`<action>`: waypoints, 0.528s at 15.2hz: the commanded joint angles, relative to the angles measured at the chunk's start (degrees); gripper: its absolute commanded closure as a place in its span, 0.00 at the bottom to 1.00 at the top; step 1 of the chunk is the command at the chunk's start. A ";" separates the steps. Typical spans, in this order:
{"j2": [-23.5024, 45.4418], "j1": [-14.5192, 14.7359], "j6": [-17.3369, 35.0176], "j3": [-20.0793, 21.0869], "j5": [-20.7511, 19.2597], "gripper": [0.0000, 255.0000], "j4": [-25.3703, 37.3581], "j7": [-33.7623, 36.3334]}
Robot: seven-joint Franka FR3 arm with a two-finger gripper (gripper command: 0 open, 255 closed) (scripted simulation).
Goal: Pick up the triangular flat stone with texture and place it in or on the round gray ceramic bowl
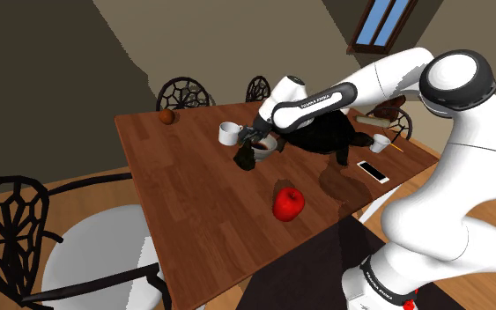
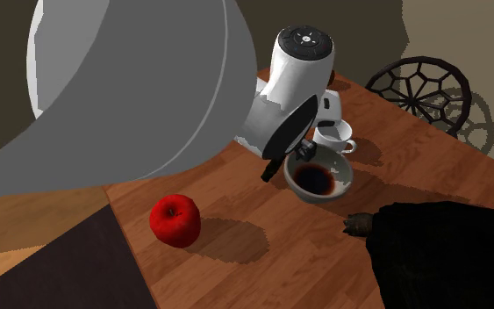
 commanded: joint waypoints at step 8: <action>0.02 0.10 0.12 -0.09 -0.08 1.00 -0.07 0.10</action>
